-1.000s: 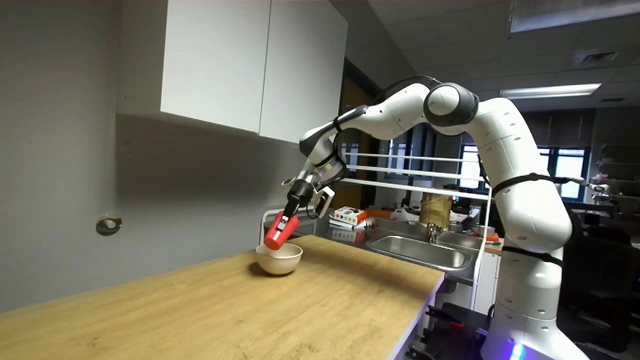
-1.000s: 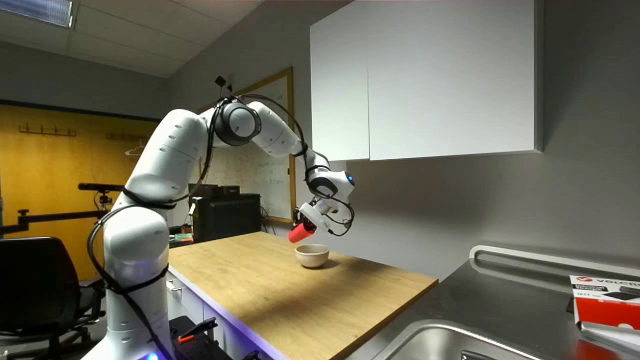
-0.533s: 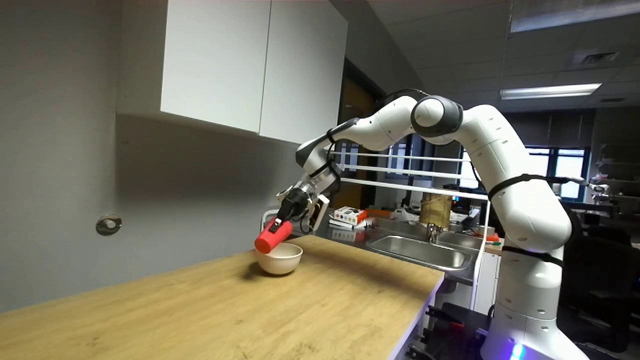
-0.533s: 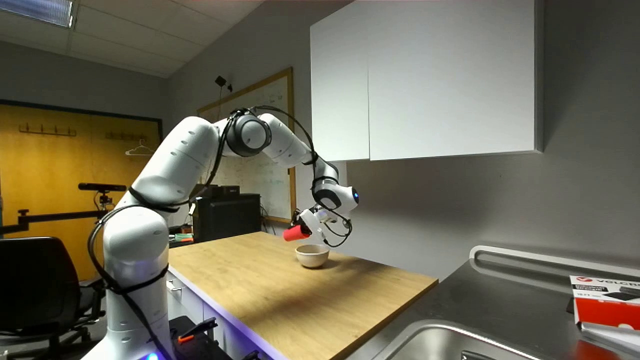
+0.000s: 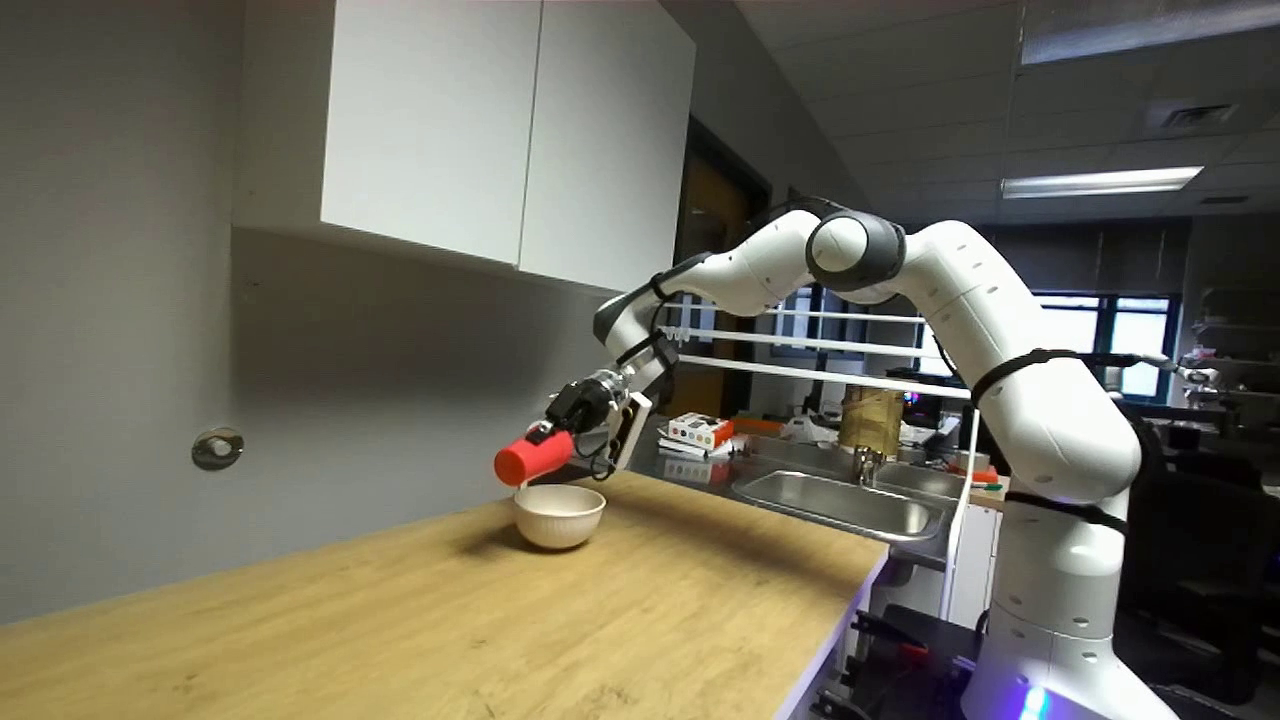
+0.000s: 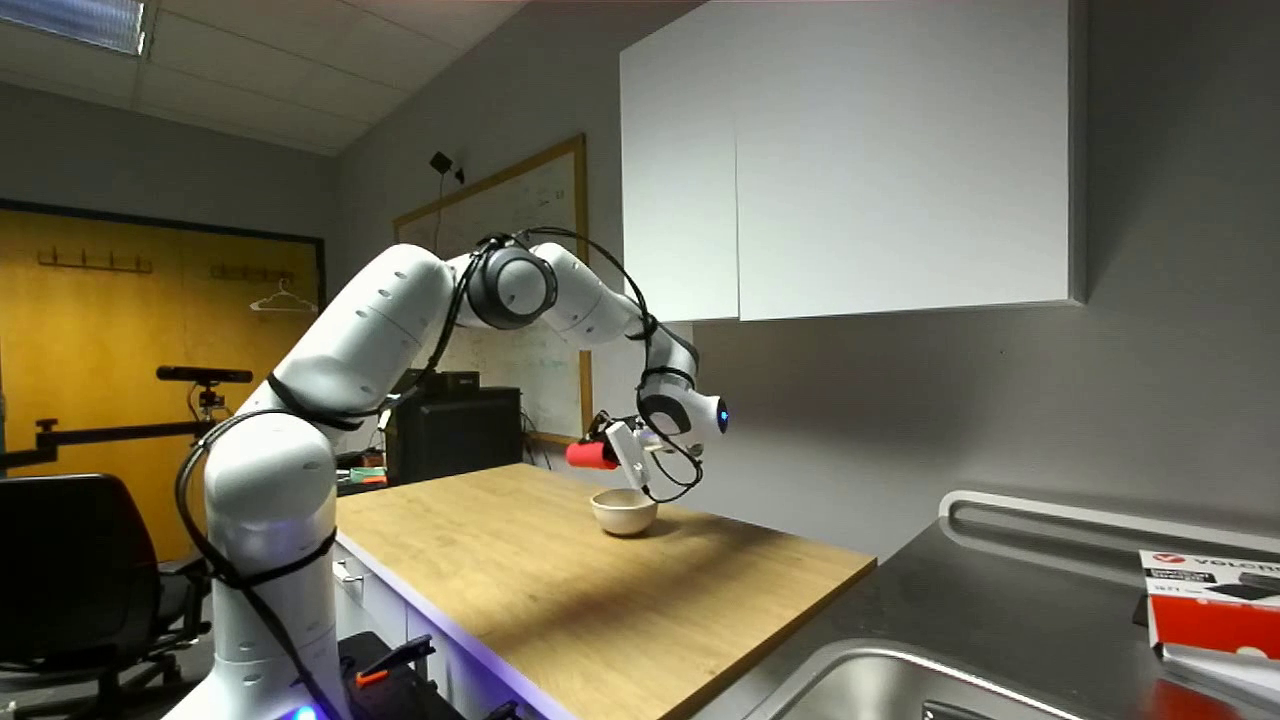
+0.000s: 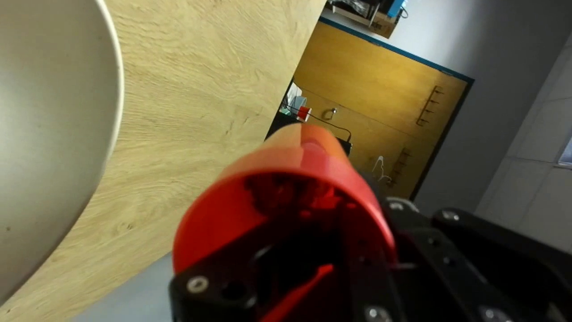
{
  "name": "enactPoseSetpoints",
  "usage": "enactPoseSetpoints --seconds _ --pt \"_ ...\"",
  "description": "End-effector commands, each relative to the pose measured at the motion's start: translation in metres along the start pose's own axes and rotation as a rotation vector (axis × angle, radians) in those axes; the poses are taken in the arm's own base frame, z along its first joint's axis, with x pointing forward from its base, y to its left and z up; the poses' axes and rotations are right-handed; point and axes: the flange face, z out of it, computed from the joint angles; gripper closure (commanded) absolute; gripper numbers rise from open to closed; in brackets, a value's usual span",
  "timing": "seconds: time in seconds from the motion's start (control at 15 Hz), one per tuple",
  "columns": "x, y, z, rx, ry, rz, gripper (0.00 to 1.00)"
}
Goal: Pick up the red cup from the table and pour its contents in the white bowl.
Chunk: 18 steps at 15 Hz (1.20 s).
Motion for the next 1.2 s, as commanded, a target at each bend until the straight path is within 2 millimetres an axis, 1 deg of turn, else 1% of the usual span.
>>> enactPoseSetpoints --seconds 0.0,0.2,0.4,0.8,1.13 --pt "0.003 0.013 -0.017 0.098 0.058 0.032 0.96" --pt "-0.001 0.025 -0.027 0.177 0.099 0.064 0.96" --pt "-0.005 0.033 -0.035 0.255 0.135 0.093 0.96" --pt "-0.007 0.035 -0.046 0.405 0.164 0.155 0.96" --pt "-0.007 0.039 -0.047 0.494 0.157 0.262 0.96"
